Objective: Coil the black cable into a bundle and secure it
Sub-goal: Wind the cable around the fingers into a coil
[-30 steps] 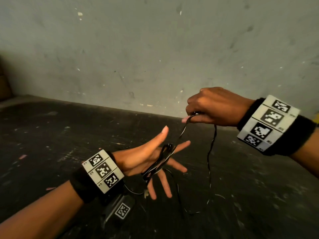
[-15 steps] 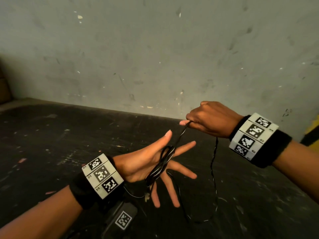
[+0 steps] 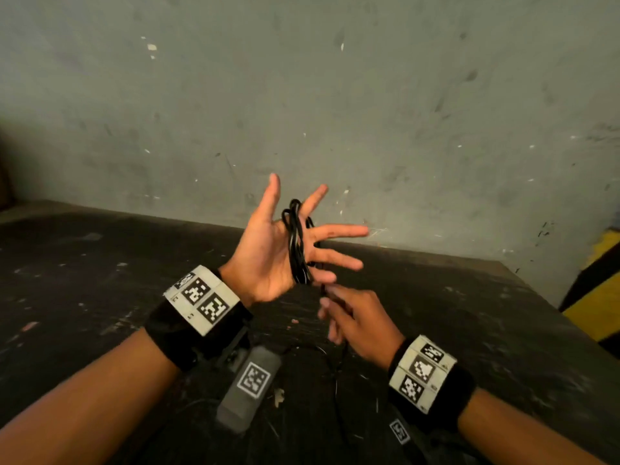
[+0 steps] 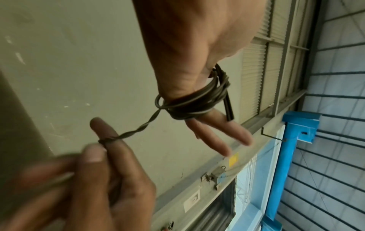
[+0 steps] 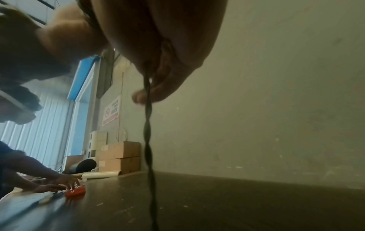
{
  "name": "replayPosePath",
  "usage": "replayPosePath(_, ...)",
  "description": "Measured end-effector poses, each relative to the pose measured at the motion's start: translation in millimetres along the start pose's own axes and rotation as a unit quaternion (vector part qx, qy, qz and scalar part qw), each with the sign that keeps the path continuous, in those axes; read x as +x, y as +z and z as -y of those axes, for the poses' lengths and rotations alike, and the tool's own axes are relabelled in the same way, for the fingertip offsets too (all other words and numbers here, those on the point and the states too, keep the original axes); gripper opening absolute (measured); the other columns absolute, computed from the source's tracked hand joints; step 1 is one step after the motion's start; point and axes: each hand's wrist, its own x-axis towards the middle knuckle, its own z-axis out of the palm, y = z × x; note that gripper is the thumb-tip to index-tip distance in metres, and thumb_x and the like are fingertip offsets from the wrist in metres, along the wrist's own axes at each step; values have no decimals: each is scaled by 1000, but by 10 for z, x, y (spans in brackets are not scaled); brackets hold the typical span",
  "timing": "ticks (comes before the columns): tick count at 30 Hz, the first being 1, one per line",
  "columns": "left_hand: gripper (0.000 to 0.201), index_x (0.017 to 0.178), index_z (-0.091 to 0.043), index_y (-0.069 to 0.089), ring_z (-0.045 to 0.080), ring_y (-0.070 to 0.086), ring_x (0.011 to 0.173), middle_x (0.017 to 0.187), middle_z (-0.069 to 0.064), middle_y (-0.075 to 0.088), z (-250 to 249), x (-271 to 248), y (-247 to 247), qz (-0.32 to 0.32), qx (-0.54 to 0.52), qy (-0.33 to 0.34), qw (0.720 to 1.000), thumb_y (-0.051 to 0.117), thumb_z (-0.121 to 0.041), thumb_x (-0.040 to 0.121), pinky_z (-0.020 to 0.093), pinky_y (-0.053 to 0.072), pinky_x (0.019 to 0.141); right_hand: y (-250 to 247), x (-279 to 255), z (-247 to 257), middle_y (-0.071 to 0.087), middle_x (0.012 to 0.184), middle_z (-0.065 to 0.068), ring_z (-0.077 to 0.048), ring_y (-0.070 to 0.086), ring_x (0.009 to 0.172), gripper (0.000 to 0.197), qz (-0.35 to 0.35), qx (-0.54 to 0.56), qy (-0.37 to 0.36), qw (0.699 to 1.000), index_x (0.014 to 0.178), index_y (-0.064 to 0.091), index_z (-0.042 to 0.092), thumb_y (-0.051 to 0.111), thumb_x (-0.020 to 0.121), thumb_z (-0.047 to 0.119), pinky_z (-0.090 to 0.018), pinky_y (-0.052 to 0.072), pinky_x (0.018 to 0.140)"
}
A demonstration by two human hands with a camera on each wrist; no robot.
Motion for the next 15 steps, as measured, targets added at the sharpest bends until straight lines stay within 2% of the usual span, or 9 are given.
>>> replayPosePath(1, 79, 145, -44, 17, 41, 70, 85, 134, 29, 51, -46, 1, -43, -7, -10, 11, 1000, 22, -79, 75, 38, 60, 49, 9, -33, 17, 60, 68, 4, -8, 55, 42, 27, 2, 4, 8, 1000, 115, 57, 30, 45, 97, 14, -21, 47, 43)
replayPosePath(3, 80, 146, -42, 16, 44, 69, 88, 137, 31, 47, -137, -11, -120, -3, -55, 25, 998, 27, -79, 75, 39, 60, 51, -13, -106, 15, 58, 60, 5, -8, 50, 36, 30, 15, -4, 17, 1000, 126, 51, 25, 42, 98, 18, -17, 42, 41)
replayPosePath(5, 83, 147, -38, 14, 45, 68, 89, 137, 31, 46, -211, -40, -156, -13, -84, 42, 996, 28, -79, 76, 40, 60, 50, -56, -156, -23, 57, 60, 3, -8, 51, 38, 26, 9, 9, 27, 1000, 121, 53, 25, 42, 98, 20, -19, 43, 41)
replayPosePath(8, 82, 147, -36, 15, 39, 71, 81, 136, 29, 48, -266, -64, -140, -48, -64, 84, 993, 24, -78, 78, 34, 59, 45, -106, -190, -25, 57, 66, 2, -11, 54, 45, 22, -26, 47, 52, 997, 111, 61, 22, 45, 96, 21, -21, 45, 42)
replayPosePath(10, 81, 147, -38, 17, 36, 72, 79, 134, 28, 51, -261, -47, -116, -64, -33, 88, 993, 21, -79, 77, 31, 58, 44, -116, -189, -11, 55, 77, 4, -10, 56, 56, 22, -27, 48, 52, 997, 107, 65, 18, 46, 96, 19, -23, 49, 50)
replayPosePath(12, 81, 146, -40, 17, 35, 72, 80, 134, 27, 53, -222, -12, -100, -66, -11, 76, 995, 20, -81, 76, 31, 58, 44, -122, -163, -19, 54, 82, 4, -8, 57, 66, 24, 8, 48, 68, 996, 108, 65, 12, 43, 97, 15, -24, 51, 60)
replayPosePath(13, 81, 146, -41, 17, 35, 72, 80, 133, 26, 53, -198, 7, -90, -66, -5, 71, 995, 19, -81, 75, 31, 58, 44, -124, -142, -13, 53, 81, 3, -6, 55, 66, 26, 23, 65, 91, 993, 109, 64, 9, 41, 98, 13, -23, 50, 61)
replayPosePath(15, 80, 145, -43, 17, 34, 73, 79, 131, 26, 55, -160, 36, -66, -64, 1, 69, 996, 19, -81, 75, 31, 58, 45, -109, -115, 23, 49, 72, 4, -1, 48, 55, 26, 22, 115, 142, 983, 109, 62, 10, 37, 99, 13, -17, 42, 53)
